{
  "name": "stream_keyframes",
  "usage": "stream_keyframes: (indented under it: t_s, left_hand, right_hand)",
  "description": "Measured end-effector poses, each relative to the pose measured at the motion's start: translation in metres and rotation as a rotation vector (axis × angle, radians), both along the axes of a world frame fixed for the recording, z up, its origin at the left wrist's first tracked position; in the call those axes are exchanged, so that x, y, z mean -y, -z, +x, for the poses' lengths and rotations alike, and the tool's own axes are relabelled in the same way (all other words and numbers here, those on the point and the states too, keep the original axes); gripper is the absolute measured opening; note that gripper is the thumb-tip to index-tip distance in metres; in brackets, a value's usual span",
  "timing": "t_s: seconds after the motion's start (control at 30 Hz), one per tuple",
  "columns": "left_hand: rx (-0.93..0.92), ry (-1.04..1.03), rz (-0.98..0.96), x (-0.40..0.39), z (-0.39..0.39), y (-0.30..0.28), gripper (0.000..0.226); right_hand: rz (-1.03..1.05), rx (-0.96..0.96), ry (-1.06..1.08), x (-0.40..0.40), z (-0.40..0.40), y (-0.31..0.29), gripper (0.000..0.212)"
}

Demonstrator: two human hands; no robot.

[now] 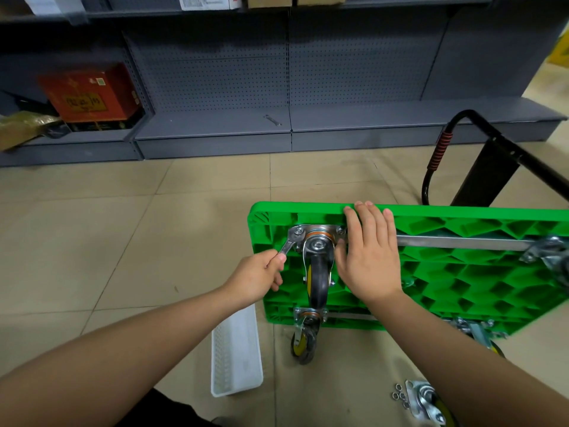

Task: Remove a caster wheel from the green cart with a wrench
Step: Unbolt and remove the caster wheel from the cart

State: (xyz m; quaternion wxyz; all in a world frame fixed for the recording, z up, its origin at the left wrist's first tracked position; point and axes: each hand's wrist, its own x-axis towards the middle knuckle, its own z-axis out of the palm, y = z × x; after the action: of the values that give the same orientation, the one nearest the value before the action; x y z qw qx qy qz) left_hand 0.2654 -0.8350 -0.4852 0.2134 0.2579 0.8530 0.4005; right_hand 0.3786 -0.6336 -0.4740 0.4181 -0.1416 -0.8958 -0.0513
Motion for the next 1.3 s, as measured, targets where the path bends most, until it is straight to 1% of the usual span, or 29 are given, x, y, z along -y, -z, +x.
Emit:
stream_keyframes:
  t_s: [0.2,0.27,0.37,0.5,0.7,0.93,1.07,1.2,1.3]
  left_hand:
    - [0.108,0.020,-0.006,-0.015,0.003,0.008,0.045]
    - [0.081,0.035,-0.038,-0.018,0.003,0.006,0.048]
    - [0.006,0.064,-0.105,-0.020,-0.005,0.004,0.045]
    - [0.053,0.084,-0.089,-0.015,-0.023,0.009,0.042]
    - [0.076,0.132,-0.083,-0.013,-0.026,0.007,0.040]
    - [0.052,0.185,-0.127,-0.008,-0.026,0.000,0.040]
    - [0.083,0.176,-0.140,-0.003,-0.033,-0.005,0.038]
    - [-0.057,0.206,-0.236,0.004,-0.041,-0.017,0.039]
    - [-0.115,0.223,-0.288,0.007,-0.042,-0.022,0.039]
  right_hand:
    - [-0.007,-0.001,0.006,0.001,0.000,0.000,0.054]
    - [-0.009,-0.002,0.006,0.002,0.000,0.000,0.054]
    - [-0.011,-0.004,0.003,0.001,-0.001,-0.001,0.054]
    - [-0.005,-0.003,0.001,0.000,-0.001,0.000,0.054]
    - [0.008,0.000,-0.005,-0.002,0.000,0.001,0.054]
    - [0.025,0.000,-0.003,-0.006,-0.001,0.004,0.055]
    - [0.028,0.001,-0.005,-0.008,0.000,0.004,0.055]
    - [0.018,-0.001,0.001,-0.009,-0.001,0.003,0.055]
    - [0.020,0.005,-0.001,-0.007,-0.001,0.003,0.056]
